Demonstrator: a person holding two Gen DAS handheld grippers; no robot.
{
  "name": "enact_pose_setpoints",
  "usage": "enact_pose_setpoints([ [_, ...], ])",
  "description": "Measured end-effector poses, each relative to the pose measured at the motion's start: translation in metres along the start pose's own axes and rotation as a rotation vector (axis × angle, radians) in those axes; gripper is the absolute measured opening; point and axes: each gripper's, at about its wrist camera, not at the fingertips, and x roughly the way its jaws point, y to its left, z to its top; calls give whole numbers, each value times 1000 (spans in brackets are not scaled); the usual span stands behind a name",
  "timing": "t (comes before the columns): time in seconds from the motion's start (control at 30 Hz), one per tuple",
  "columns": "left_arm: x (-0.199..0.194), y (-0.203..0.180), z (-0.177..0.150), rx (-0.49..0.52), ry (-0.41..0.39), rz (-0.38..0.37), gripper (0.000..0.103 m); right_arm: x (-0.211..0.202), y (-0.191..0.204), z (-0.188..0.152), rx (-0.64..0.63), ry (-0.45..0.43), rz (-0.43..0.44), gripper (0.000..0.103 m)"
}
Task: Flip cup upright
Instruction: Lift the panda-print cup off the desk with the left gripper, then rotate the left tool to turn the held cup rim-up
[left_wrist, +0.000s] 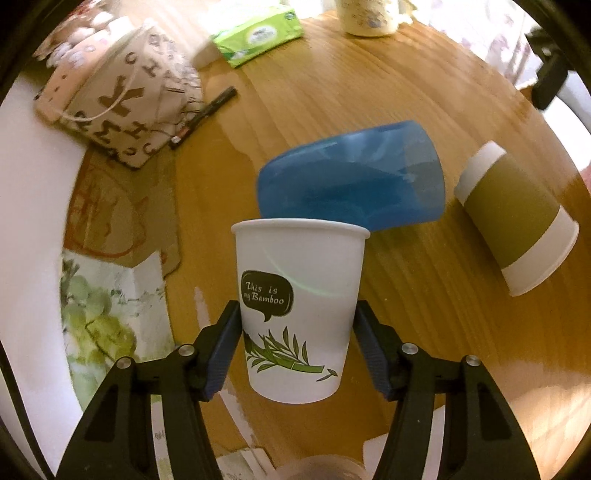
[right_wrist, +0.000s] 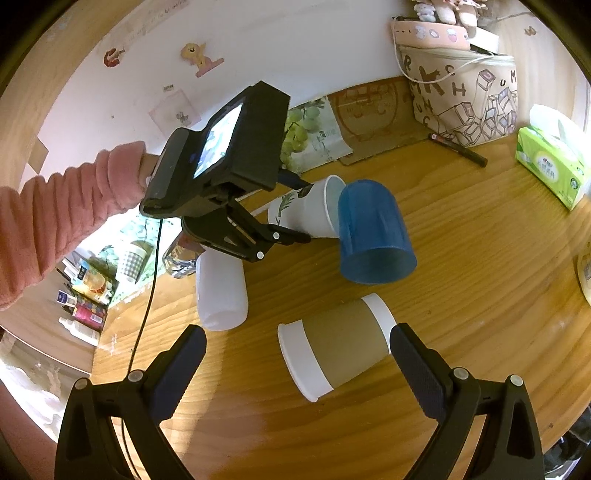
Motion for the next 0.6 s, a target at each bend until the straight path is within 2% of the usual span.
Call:
enact_pose_setpoints([
  [0.23, -23, 2, -4, -128, -17, 68, 64, -7, 1, 2, -2, -18, 27, 100],
  [0.27, -25, 2, -4, -136, -5, 55, 64, -9, 1, 2, -1, -23, 33, 100],
  [0.6, -59, -9, -10, -349, 10, 157, 64, -24, -6, 6, 15, -47, 90, 100],
])
